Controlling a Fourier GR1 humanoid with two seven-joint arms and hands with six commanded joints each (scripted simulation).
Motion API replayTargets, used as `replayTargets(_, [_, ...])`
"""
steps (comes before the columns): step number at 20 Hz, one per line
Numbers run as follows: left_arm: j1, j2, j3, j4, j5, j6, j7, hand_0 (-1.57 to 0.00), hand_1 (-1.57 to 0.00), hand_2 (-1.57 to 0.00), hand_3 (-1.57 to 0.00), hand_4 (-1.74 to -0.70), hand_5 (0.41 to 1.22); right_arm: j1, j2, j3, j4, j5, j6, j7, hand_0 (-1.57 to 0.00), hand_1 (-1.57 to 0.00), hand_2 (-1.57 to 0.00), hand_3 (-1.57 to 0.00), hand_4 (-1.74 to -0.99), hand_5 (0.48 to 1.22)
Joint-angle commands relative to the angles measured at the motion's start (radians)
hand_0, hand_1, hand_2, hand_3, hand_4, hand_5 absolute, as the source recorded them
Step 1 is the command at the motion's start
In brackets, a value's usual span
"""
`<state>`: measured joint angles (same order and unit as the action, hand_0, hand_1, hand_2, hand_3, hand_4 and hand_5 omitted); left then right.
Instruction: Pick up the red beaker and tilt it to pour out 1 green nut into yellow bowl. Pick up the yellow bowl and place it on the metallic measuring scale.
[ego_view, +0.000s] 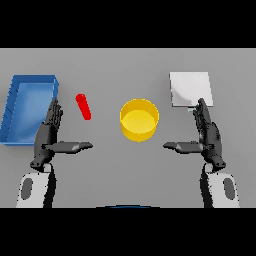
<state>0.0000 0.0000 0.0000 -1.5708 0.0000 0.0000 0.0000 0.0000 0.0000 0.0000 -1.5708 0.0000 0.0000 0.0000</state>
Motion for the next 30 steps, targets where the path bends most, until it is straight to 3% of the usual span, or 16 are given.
replayTargets(1, [0.001,0.0,0.0,-0.001,0.001,0.001,0.0,0.0,0.0,0.0,0.0,-1.2,0.652,0.0,-0.001,-0.001,0.0,-0.001,-0.001,0.0,0.0,0.0,0.0,0.0,-1.245,0.681])
replayTargets(6, [0.014,-0.007,-0.009,-0.01,-0.004,0.004,-0.003,0.0,0.0,0.0,0.0,-1.2,0.652,0.006,-0.005,-0.003,-0.006,-0.006,0.003,-0.006,0.0,0.0,0.0,0.0,-1.245,0.681])
replayTargets(7, [0.047,0.024,-0.042,-0.057,-0.054,0.0,-0.011,0.0,0.0,0.0,0.0,-1.2,0.652,0.051,-0.05,0.038,-0.054,0.093,-0.013,-0.09,0.0,0.0,0.0,0.0,-1.245,0.681])
replayTargets(8, [0.072,0.04,-0.067,-0.09,-0.087,-0.003,-0.006,0.0,0.0,0.0,0.0,-1.21,0.649,0.086,-0.075,0.066,-0.082,0.158,-0.022,-0.126,0.0,0.0,0.0,0.0,-1.242,0.678])
replayTargets(11, [0.091,0.062,-0.1,-0.146,-0.127,-0.008,0.042,0.0,0.0,0.0,0.0,-1.22,0.658,0.096,-0.086,0.106,-0.121,0.244,-0.047,-0.092,0.0,0.0,0.0,0.0,-1.235,0.678])
replayTargets(14, [0.098,0.061,-0.122,-0.152,-0.14,-0.019,0.059,0.0,0.0,0.0,0.0,-1.23,0.662,0.109,-0.093,0.11,-0.143,0.238,-0.035,-0.097,0.0,0.0,0.0,0.0,-1.245,0.681])
replayTargets(22, [-0.067,0.055,-0.091,0.036,-0.139,-0.03,0.063,0.0,0.0,0.0,0.0,-1.38,0.738,0.116,-0.078,0.102,-0.152,0.181,-0.005,-0.104,0.0,0.0,0.0,0.0,-1.304,0.678])
replayTargets(26, [-0.174,0.048,-0.056,0.186,-0.153,-0.005,0.06,0.0,0.0,0.0,0.0,-1.37,0.733,0.113,-0.084,0.089,-0.145,0.163,0.004,-0.105,0.0,0.0,0.0,0.0,-1.329,0.685])
replayTargets(30, [-0.25,0.04,-0.018,0.314,-0.14,0.001,0.011,0.0,0.0,0.0,0.0,-1.34,0.717,0.125,-0.081,0.093,-0.153,0.173,-0.004,-0.099,0.0,0.0,0.0,0.0,-1.341,0.689])
